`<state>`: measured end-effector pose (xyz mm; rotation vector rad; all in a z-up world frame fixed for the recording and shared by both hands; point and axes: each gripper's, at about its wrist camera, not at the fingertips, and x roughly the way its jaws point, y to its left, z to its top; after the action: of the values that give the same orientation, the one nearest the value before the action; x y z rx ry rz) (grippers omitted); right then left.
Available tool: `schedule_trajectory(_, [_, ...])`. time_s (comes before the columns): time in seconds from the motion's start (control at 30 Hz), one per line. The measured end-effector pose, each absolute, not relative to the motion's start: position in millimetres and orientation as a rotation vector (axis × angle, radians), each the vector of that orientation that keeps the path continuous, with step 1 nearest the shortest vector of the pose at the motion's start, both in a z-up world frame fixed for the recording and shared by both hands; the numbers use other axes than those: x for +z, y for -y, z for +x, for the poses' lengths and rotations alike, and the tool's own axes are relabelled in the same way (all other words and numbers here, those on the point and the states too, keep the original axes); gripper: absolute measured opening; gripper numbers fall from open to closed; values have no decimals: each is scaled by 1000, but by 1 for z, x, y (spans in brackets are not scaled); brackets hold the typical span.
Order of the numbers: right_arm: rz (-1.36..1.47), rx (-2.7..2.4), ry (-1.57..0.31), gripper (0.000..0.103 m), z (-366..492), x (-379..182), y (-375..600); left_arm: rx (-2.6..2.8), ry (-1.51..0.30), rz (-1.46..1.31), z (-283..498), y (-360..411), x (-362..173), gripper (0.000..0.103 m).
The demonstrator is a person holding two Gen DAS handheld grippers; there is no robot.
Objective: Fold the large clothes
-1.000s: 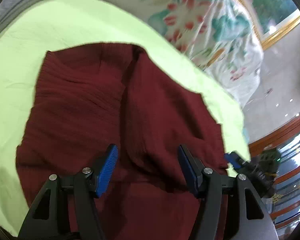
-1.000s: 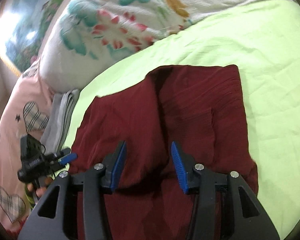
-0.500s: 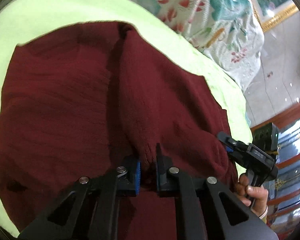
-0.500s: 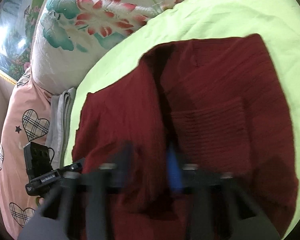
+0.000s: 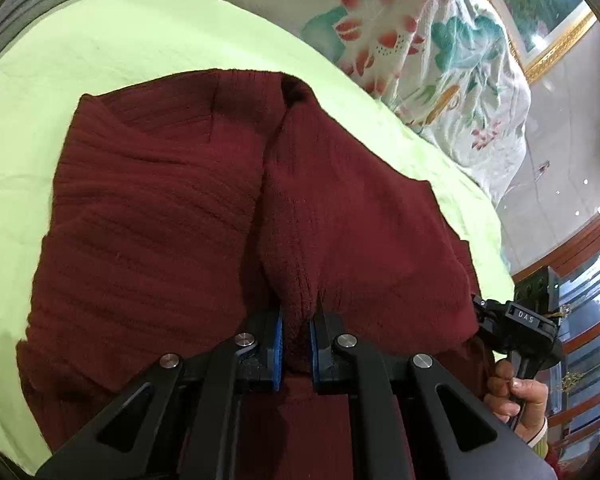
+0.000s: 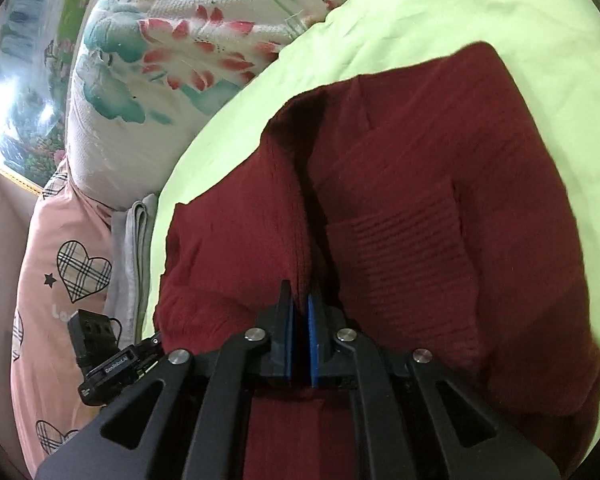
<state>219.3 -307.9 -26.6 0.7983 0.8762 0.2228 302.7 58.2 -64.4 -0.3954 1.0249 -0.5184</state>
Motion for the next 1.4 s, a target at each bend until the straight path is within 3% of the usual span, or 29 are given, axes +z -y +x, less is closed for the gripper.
schedule_trajectory(0.27, [749,239,-869,6,222,-17,303,-559,-985,-400,299,-58,-42,10])
schedule_trajectory(0.43, [721,285,-746,6,229,13,301,-591,-866,-350,302,-45,-4,10])
schedule_trajectory(0.63, [671,215,-821,7,237,11,300,-492,-1010,-371,308,-59,-40,25])
schedule_trajectory(0.77, [653,178,-818,17,215,16,307,-501,-1042,-438,280,-76,-55,27])
schedule_trajectory(0.83, [592,230,-783,31,204,30,298,-515,-1038,-422,264,-73,-53,27])
schedule_trajectory(0.9, [513,351,-759,58,198,44,278,-595,-1033,-412,243,-62,-48,27])
schedule_trajectory(0.97, [412,441,-749,69,199,53,256,-682,-1038,-393,229,-44,-45,27])
schedule_trajectory(1.17, [217,627,-855,72,226,39,203,-796,-1082,-376,225,-4,-55,28])
schedule_trajectory(1.23, [185,635,-905,61,234,28,197,-809,-1102,-389,229,1,-59,28])
schedule_trajectory(1.27, [171,639,-927,28,240,22,195,-813,-1115,-386,234,8,-61,28])
schedule_trajectory(1.3, [176,640,-947,5,243,18,196,-814,-1127,-376,239,15,-64,28])
schedule_trajectory(1.4, [279,644,-907,5,245,28,209,-811,-1138,-346,250,28,-63,28])
